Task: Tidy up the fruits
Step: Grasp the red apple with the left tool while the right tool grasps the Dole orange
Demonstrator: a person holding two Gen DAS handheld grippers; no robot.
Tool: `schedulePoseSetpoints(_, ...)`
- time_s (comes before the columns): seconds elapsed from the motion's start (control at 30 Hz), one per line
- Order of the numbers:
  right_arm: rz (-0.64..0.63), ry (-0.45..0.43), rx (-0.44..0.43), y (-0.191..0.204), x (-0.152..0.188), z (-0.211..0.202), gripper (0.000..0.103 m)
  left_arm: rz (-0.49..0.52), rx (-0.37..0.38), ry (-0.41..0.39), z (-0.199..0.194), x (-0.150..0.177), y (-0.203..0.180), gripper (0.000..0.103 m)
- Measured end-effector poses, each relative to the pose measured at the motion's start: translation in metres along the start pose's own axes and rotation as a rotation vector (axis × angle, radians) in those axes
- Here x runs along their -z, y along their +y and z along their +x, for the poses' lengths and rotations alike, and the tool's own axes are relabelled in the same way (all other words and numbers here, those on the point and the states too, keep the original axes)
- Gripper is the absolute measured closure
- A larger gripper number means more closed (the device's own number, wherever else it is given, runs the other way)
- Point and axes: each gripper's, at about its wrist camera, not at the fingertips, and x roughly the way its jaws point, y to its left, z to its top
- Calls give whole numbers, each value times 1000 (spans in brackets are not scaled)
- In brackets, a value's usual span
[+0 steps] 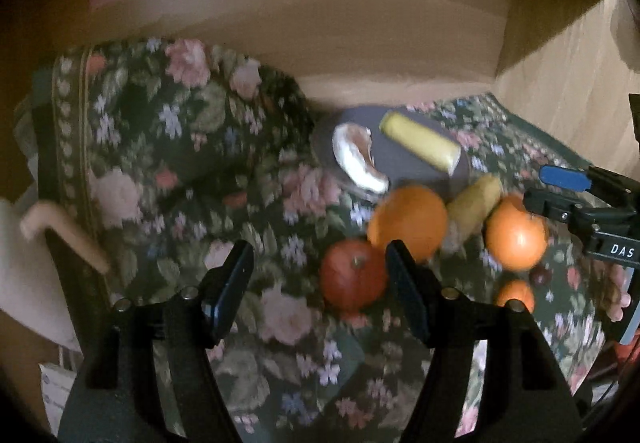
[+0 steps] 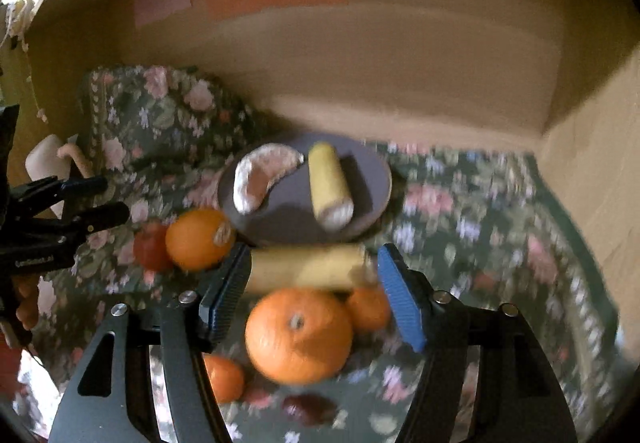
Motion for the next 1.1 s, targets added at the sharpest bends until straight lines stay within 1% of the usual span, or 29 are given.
schedulePoseSetpoints(0.1,29,17,-14,2,12,-1,41,2,18,28,5,12,-1,35)
schedulePoseSetpoints(0.27,35,29,-8,10,28,-1,40,-14,55,75,21,24,-3,35)
schedulePoseSetpoints(0.4,26,42,30,12,37,4,37,-14,67,88,30,24,-6,35)
schedulePoseSetpoints(0.53,53,80,25,7,42,16,37,-24,74,99,39,20,-6,35)
schedulePoseSetpoints(0.63,66,86,14,5,43,20,36,-26,84,107,44,17,-6,40)
schedulePoseSetpoints(0.73,52,87,17,7,44,21,35,-33,99,115,49,16,-6,48)
schedulePoseSetpoints(0.8,30,78,22,10,45,21,36,-33,113,116,50,14,-8,55)
schedulePoseSetpoints(1.1,17,72,8,9,44,17,38,-20,76,96,43,15,-13,57)
